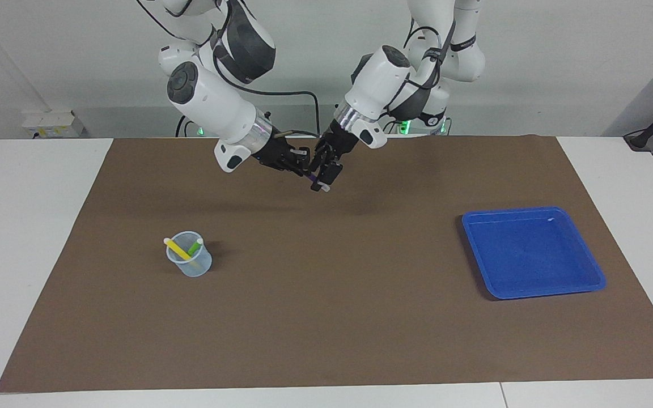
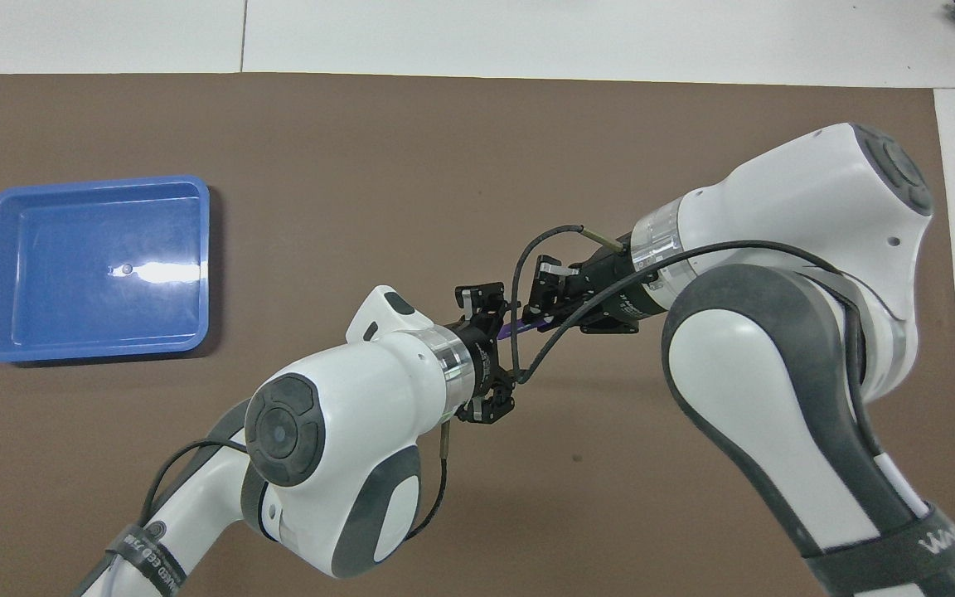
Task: Right arm passes pens to left for tray arrangement
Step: 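Close the left gripper on the purple pen held by the right gripper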
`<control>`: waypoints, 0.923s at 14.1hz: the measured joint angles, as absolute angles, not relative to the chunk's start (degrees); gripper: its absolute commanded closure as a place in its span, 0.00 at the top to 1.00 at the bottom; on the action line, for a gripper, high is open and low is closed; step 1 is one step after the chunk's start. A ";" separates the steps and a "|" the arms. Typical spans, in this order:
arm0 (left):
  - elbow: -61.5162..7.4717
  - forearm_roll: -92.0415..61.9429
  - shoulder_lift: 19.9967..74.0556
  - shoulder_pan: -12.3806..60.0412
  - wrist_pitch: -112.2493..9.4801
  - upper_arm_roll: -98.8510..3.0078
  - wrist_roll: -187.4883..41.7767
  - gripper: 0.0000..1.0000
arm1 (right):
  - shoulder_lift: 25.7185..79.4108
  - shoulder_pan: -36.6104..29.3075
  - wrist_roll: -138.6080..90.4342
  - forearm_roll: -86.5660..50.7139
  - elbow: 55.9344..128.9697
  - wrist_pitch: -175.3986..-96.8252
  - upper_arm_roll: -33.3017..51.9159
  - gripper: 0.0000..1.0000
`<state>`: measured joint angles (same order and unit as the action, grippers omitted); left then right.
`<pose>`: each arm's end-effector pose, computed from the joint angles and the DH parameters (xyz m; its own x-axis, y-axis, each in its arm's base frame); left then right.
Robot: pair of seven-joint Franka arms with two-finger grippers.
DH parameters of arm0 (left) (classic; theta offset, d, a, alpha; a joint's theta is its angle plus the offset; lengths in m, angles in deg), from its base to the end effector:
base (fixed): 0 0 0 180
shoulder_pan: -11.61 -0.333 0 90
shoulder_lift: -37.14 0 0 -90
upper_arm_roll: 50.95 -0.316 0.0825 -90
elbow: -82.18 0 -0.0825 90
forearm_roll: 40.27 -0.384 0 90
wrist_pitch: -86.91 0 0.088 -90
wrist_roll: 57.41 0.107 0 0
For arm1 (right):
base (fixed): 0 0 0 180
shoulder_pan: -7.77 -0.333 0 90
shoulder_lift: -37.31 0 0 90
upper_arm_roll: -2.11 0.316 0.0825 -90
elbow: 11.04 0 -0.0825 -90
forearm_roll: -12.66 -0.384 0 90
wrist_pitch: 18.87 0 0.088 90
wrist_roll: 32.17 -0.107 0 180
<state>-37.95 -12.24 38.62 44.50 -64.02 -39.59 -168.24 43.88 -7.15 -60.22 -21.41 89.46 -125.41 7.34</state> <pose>0.4302 -0.4017 0.4633 0.0988 0.8479 -0.5208 0.9726 0.0283 0.2306 0.5493 0.2455 0.5093 0.9256 -0.2223 -0.3064 -0.3473 -0.8209 -0.4534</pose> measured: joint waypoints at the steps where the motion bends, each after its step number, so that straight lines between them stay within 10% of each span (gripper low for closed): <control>1: -37.94 -12.24 38.63 44.50 -63.89 -39.67 -168.24 0.70 | 43.88 -7.15 -60.22 -21.41 89.46 -125.44 7.34 0.00; 10: -37.67 -12.24 38.68 44.29 -63.76 -40.40 -168.17 0.06 | 43.87 -7.29 -60.23 -21.43 89.61 -125.78 7.36 0.00; 13: -37.37 -12.22 38.81 44.22 -63.76 -40.73 -168.69 0.01 | 43.82 -7.41 -60.24 -21.68 89.64 -125.91 7.35 0.00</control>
<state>-37.37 -12.22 38.81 44.22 -63.76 -40.73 -168.69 43.82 -7.41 -60.24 -21.68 89.64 -125.91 7.35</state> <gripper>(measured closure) 0.780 0.824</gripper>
